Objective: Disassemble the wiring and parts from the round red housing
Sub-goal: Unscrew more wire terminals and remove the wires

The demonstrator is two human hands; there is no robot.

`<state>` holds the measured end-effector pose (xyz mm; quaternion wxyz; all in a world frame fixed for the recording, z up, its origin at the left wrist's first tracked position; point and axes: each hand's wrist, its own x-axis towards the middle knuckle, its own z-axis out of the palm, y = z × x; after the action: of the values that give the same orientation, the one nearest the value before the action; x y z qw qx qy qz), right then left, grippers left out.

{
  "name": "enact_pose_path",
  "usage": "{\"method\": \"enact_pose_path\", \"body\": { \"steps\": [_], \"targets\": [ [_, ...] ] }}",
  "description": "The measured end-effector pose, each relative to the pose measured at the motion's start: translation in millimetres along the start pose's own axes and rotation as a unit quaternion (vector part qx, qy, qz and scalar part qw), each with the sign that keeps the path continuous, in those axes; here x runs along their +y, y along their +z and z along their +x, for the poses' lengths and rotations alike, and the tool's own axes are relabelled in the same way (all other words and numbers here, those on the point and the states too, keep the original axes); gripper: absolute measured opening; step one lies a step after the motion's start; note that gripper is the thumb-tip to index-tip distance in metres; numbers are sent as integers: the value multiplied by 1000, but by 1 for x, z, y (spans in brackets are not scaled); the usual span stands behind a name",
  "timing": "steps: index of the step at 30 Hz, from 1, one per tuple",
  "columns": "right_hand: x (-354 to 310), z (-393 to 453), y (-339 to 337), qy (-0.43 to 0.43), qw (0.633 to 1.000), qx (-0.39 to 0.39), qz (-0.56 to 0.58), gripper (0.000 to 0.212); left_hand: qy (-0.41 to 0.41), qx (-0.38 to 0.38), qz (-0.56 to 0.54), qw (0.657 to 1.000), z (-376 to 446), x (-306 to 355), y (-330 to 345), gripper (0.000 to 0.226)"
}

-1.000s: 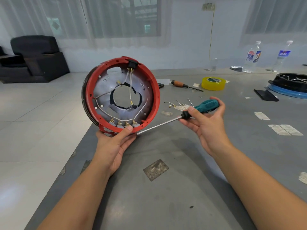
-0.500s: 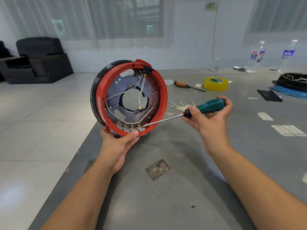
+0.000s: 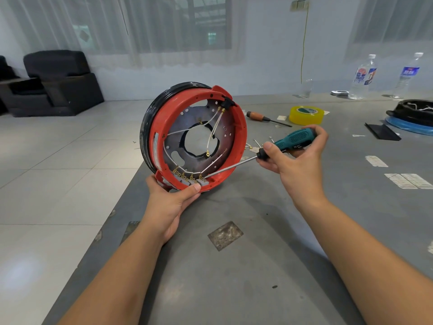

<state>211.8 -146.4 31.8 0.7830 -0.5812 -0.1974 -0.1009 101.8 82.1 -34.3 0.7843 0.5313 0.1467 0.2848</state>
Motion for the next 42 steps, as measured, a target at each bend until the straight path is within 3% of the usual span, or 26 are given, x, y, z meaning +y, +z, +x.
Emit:
{"method": "enact_pose_path", "body": {
  "steps": [5,9,13,17,22,26,29,42],
  "targets": [
    [-6,-1,1,-28,996,-5,-79,66,1,5,4,1000,2,-1,0,77],
    [-12,-2,-8,-30,990,-4,-137,37,3,12,7,1000,3,-1,1,77],
    [-23,9,-31,-31,968,-21,-248,38,3,19,9,1000,3,0,2,78],
    [-30,15,-43,4,934,-100,-343,37,1,37,-4,999,4,1,1,78],
    [-25,13,-46,49,863,-243,-441,19,-5,60,-33,998,6,4,0,73],
    [-17,12,-45,63,825,-329,-455,3,-8,71,-45,996,7,4,0,72],
    [-14,12,-44,63,812,-364,-453,12,-11,73,-47,996,7,4,0,75],
    [-1,5,-40,130,791,-427,-417,14,-5,87,-50,995,5,6,1,74]
  ]
}}
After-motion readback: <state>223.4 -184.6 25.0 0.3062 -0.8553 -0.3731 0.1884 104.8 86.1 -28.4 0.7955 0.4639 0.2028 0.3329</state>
